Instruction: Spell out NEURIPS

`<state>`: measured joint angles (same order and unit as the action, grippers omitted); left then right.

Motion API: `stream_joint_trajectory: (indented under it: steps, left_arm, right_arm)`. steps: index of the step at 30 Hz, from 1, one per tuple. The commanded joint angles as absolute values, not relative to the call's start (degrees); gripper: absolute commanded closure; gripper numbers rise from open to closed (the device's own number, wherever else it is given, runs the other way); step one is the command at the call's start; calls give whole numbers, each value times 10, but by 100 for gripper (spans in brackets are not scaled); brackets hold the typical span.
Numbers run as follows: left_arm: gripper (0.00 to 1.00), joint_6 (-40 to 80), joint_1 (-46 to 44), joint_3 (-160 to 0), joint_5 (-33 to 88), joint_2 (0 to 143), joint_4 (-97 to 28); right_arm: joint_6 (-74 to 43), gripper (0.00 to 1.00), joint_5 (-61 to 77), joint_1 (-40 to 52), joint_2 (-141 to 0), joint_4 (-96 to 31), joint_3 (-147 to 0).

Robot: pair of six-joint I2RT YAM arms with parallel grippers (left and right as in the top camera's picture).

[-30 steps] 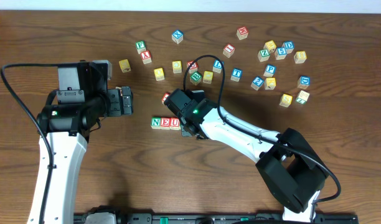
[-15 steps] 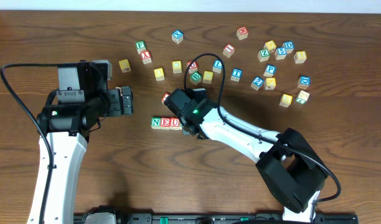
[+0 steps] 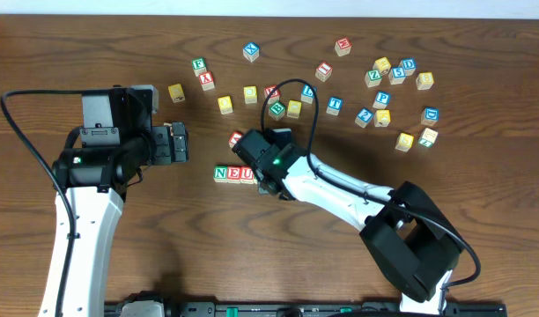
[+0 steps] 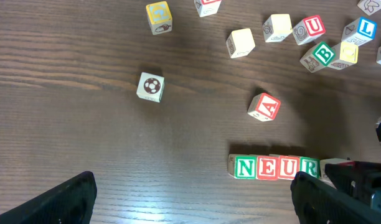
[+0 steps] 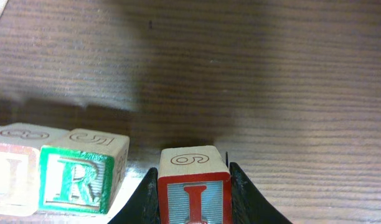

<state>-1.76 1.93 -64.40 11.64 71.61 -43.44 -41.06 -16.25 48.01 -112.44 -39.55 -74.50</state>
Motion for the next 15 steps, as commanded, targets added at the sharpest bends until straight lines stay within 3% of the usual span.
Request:
stream_joint_trajectory:
  steps: [1,15]
  left_arm:
    - [2,-23,22,-657,113,715,-435]
    - [2,-23,22,-657,113,715,-435]
  right_arm:
    - [-424,96,-161,485,-1126,-394,-741]
    - [-433,85,-159,485,-1126,-394,-741]
